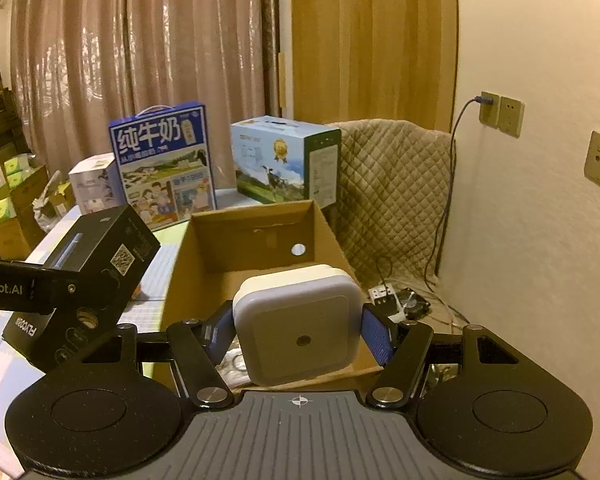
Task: Organize objects
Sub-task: 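Lift the night light and black box and carry both over the cardboard box, then open the left tool to drop the black box while the right tool releases the night light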
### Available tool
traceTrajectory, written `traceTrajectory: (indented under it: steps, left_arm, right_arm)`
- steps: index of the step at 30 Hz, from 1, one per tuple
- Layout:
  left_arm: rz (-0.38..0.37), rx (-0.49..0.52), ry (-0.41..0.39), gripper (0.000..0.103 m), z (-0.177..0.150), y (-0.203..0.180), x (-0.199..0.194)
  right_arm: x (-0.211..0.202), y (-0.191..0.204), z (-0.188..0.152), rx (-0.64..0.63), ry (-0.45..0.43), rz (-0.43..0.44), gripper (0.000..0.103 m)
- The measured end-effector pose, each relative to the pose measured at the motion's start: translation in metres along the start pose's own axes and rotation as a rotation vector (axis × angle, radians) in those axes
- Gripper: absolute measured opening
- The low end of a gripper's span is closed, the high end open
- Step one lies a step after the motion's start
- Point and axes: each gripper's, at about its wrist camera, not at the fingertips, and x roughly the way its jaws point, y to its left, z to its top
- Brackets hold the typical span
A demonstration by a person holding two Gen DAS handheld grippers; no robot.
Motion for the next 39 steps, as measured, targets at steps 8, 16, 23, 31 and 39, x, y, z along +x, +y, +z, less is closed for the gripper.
traceTrajectory:
  steps: [8, 16, 23, 31, 39]
  left_arm:
    - [-0.020, -0.009, 0.028, 0.076, 0.016, -0.017, 0.040]
    - [-0.025, -0.025, 0.049, 0.076, 0.025, -0.026, 0.074]
    - [-0.017, -0.035, 0.063, 0.081, 0.025, -0.024, 0.090]
    - [0.011, -0.067, 0.042, 0.081, 0.025, -0.003, 0.076]
    - [0.031, -0.085, 0.020, 0.082, 0.023, 0.011, 0.061]
  right_arm:
    - [0.023, -0.026, 0.005, 0.026, 0.014, -0.001, 0.063]
    - [0.043, -0.043, 0.011, 0.049, 0.027, -0.001, 0.063]
    - [0.051, -0.048, 0.008, 0.064, 0.038, 0.000, 0.063]
    - [0.049, -0.041, 0.008, 0.065, 0.038, 0.020, 0.063]
    - [0.046, -0.033, 0.015, 0.065, 0.027, 0.044, 0.063]
